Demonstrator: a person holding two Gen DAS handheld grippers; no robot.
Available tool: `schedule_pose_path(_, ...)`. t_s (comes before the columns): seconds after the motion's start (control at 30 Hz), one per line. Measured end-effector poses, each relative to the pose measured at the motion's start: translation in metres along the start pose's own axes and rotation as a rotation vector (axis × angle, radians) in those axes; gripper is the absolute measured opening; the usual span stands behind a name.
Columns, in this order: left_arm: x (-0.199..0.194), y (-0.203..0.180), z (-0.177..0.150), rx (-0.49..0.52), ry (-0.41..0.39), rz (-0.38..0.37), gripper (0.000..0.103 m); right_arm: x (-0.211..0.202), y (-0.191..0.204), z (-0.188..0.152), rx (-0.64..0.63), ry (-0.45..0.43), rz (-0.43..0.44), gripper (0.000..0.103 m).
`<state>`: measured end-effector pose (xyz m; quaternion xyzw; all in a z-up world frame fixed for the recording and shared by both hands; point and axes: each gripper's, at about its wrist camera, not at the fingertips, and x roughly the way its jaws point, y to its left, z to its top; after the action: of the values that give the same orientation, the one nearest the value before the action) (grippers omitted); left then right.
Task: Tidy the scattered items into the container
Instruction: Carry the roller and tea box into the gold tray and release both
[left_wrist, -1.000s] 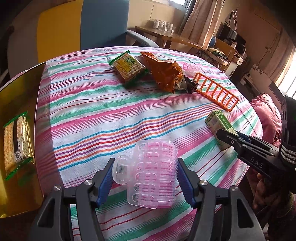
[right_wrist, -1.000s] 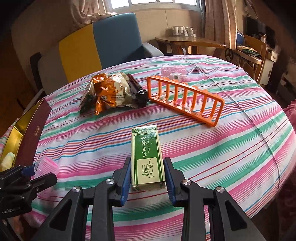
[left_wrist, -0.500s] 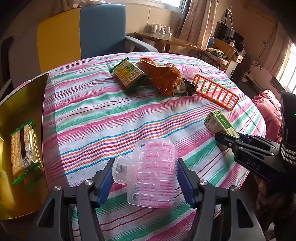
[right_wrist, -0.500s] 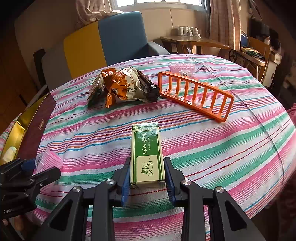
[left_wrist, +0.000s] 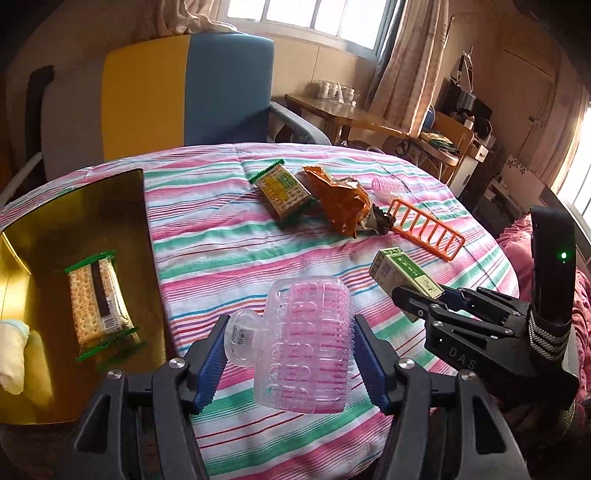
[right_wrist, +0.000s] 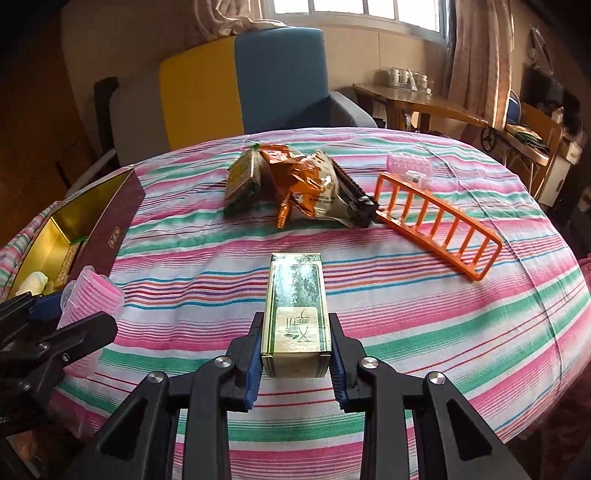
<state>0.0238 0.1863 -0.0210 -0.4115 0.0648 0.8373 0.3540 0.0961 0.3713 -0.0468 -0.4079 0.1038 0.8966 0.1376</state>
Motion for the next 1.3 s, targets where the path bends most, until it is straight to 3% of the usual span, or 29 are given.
schedule_pose_path(0.23, -0.035, 0.039, 0.001, -0.1, -0.072, 0.047, 0.065, -0.007, 0.043, 0.019, -0.073, -0.034, 0.083, 0.031)
schedule_pose_path(0.63, -0.076, 0.139, -0.02, -0.317, -0.126, 0.207, 0.065, -0.008, 0.133, 0.048, -0.186, -0.051, 0.276, 0.031)
schedule_pose_path(0.93, -0.081, 0.183, -0.025, -0.384, -0.141, 0.266, 0.065, 0.004, 0.203, 0.056, -0.302, -0.034, 0.361, 0.031)
schedule_pose_path(1.3, -0.073, 0.203, -0.018, -0.391, -0.128, 0.297, 0.065, 0.029, 0.235, 0.063, -0.324, 0.012, 0.374, 0.031)
